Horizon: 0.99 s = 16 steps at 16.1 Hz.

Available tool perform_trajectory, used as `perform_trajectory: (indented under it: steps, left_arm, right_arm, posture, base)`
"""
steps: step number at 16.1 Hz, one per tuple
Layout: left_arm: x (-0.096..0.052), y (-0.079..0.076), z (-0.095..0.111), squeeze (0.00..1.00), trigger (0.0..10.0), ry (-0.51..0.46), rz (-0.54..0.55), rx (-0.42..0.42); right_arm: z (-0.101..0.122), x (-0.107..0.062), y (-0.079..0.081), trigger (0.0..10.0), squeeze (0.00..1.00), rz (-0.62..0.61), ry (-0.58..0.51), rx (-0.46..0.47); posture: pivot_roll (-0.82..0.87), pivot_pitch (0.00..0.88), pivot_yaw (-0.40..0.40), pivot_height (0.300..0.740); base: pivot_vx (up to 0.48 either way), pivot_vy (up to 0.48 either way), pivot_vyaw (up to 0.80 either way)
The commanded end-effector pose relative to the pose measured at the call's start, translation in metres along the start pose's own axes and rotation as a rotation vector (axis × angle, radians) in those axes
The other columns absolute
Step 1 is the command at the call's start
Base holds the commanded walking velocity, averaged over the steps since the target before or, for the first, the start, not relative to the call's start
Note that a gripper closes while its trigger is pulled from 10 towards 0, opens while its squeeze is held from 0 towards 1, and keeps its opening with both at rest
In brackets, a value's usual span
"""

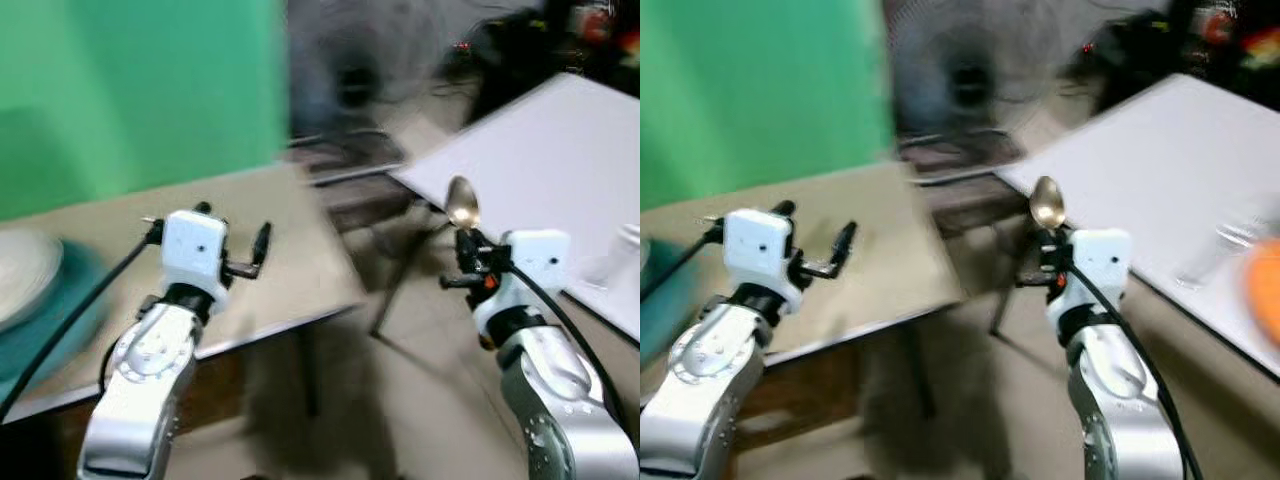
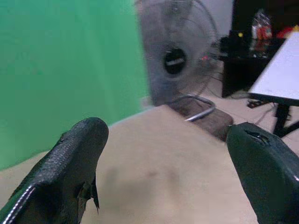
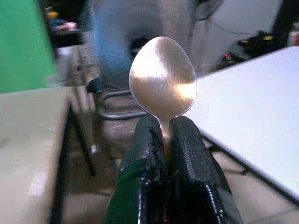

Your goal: Setting the table

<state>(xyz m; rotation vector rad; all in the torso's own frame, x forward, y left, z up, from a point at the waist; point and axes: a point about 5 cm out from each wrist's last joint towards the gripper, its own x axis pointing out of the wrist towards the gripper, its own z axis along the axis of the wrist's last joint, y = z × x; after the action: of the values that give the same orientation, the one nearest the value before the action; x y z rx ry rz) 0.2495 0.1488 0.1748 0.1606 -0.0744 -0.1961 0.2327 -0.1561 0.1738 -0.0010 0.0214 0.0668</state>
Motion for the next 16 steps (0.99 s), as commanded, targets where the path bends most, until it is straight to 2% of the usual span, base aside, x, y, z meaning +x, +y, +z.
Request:
perform_trajectory:
  steps: [1,2,10,13,16]
  left_arm:
    - [-0.0007,-0.0041,0.0005,0.00,10.0,-0.005,-0.026,0.004]
    - [-0.0004,-0.0038,0.0002,0.00,10.0,-0.005,-0.027,0.005]
    - [0.0036,-0.0070,0.0001,0.00,10.0,-0.013,-0.047,0.002]
    - [0.0053,-0.0074,-0.0002,0.00,10.0,-0.014,-0.050,0.001]
    - [0.0066,-0.0087,-0.0002,0.00,10.0,-0.016,-0.054,-0.003]
  right_arm:
    - [0.0028,-0.0031,-0.0041,10.0,0.00,-0.032,-0.009,-0.002]
    - [0.0027,-0.0030,-0.0039,10.0,0.00,-0.036,-0.011,-0.001]
    - [0.0022,-0.0015,-0.0034,10.0,0.00,-0.047,-0.008,-0.002]
    - [0.0018,-0.0011,-0.0043,10.0,0.00,-0.053,-0.004,-0.006]
    - [0.0015,-0.0014,-0.0065,10.0,0.00,-0.060,0.001,-0.008]
  posture:
    - [-0.08,0.065,0.039,0.740]
    - [-0.08,0.061,0.041,0.740]
    - [-0.09,0.051,0.052,0.740]
    - [-0.10,0.053,0.058,0.740]
    - [-0.10,0.058,0.058,0.740]
  base:
    - [0.000,-0.311,-0.80]
    - [0.000,-0.311,-0.80]
    - [0.000,-0.309,0.00]
    - [0.000,-0.310,-0.80]
    - [0.000,-0.310,0.00]
